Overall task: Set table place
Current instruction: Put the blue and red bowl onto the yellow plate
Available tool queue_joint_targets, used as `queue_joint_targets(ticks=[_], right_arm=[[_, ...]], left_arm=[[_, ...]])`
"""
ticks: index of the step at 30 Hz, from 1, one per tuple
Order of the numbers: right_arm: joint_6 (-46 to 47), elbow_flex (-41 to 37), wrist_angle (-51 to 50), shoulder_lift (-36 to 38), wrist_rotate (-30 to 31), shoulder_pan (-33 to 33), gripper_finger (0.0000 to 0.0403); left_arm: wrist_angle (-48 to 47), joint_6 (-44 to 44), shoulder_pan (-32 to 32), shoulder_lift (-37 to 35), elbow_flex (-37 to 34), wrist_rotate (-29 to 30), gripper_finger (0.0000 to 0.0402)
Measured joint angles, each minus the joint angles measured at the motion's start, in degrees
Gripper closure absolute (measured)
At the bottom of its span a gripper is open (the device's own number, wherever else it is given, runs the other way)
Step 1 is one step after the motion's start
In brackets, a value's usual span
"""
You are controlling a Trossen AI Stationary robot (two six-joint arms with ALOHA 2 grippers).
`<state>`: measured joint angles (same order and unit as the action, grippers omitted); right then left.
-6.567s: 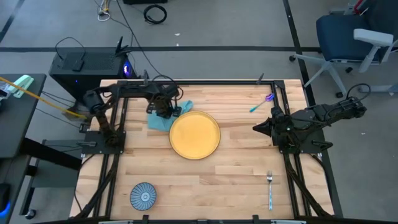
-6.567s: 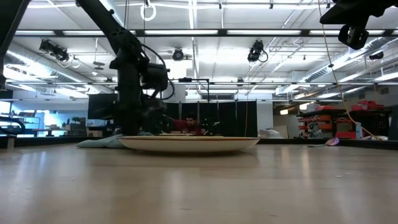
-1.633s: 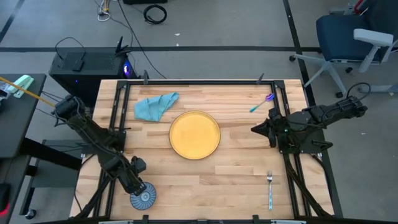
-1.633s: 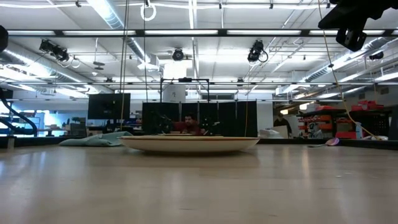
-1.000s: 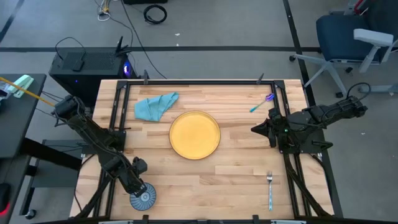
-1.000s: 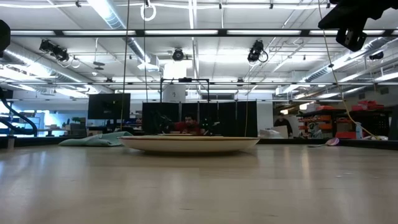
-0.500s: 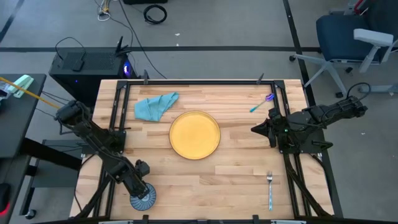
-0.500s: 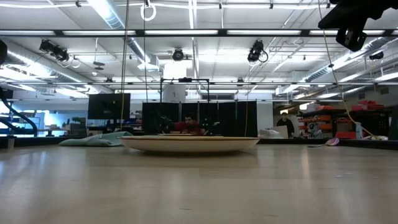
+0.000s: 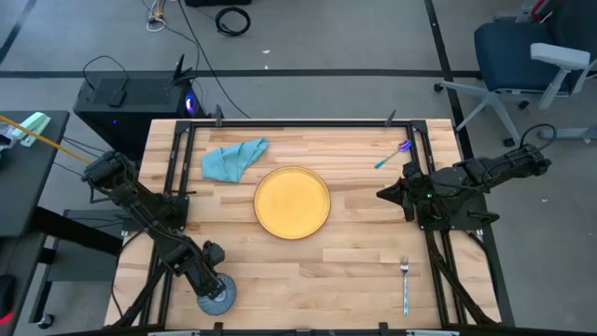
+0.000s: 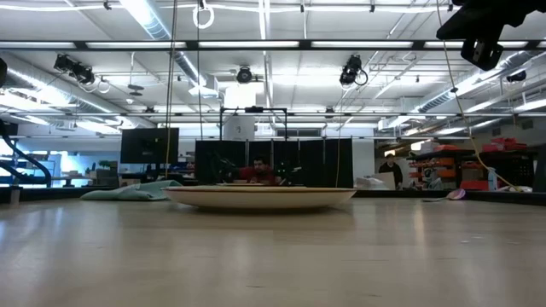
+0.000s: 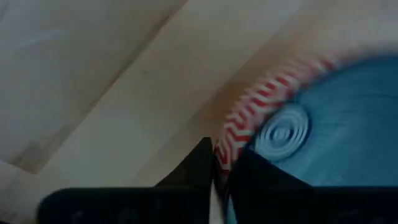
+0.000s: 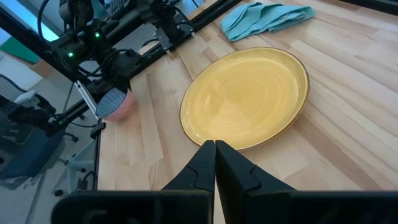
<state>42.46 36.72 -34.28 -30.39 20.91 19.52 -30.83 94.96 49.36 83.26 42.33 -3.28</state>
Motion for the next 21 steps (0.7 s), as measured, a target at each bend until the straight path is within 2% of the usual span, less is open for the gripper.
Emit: queue_joint_targets(ticks=[2, 8, 13, 17, 21], right_arm=[[-0.03, -0.01, 0.0, 0.0, 0.0, 0.01, 0.0386], [-0.09, -0.01, 0.0, 0.0, 0.0, 0.01, 0.0386], [-0.15, 0.01, 0.0, 0.0, 0.0, 0.01, 0.0386], [-0.17, -0.01, 0.0, 0.0, 0.0, 0.01, 0.0386], [-0.17, 0.0, 0.0, 0.0, 0.01, -0.01, 0.0386]], left_arm=[[0.73, 0.49, -0.05, 0.0, 0.0, 0.06, 0.0379], [3.05, 3.68, -0.05, -1.1, 0.18, 0.05, 0.038], [2.47, 4.85, -0.07, -3.78, 3.15, 0.41, 0.038], [-1.06, 5.17, -0.75, -6.56, 8.43, 0.44, 0.038], [-8.54, 4.11, -2.75, -7.89, 17.06, 1.57, 0.038]])
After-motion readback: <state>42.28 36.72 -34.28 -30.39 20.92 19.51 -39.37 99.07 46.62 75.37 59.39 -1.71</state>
